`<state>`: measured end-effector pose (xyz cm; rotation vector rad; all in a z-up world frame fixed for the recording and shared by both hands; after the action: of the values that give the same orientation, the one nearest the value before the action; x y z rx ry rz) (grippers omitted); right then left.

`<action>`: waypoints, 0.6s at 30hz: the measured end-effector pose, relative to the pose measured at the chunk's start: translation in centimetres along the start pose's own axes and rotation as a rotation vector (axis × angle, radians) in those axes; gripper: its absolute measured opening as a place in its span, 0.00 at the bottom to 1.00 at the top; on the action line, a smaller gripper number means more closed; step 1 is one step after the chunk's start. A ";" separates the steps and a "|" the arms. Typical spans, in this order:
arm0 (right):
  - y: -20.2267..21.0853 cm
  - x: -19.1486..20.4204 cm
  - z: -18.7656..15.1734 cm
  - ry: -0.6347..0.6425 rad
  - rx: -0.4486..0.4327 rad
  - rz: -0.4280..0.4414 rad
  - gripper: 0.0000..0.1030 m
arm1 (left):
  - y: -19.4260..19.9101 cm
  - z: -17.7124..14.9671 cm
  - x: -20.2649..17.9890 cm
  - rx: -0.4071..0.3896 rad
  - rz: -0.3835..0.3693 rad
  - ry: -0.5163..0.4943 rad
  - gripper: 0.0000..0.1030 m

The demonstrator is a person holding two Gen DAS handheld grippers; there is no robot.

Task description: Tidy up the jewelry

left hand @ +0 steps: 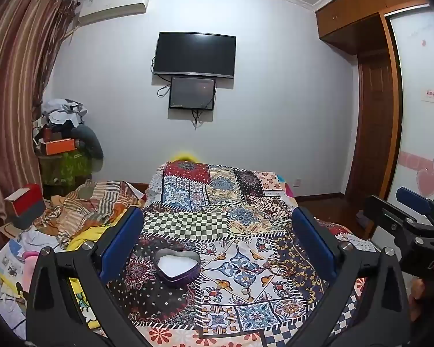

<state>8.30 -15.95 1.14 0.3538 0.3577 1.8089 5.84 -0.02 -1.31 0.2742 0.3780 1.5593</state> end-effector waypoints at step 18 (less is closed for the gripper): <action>-0.4 0.3 -0.2 -0.007 0.028 0.034 0.98 | -0.2 -0.2 0.7 -0.003 0.018 0.026 1.00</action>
<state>8.47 -15.55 0.83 0.3873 0.3747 1.8365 5.90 0.63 -1.63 0.2562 0.3945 1.5826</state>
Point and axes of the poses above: each gripper's, at about its wrist camera, not at the fingertips, and y roughly against the way its jaws point, x to its left, z to its top, the point moved 6 cm from there along -y, roughly the way its jaws point, and after that the axes turned 11 degrees about x, right-handed, at the moved point
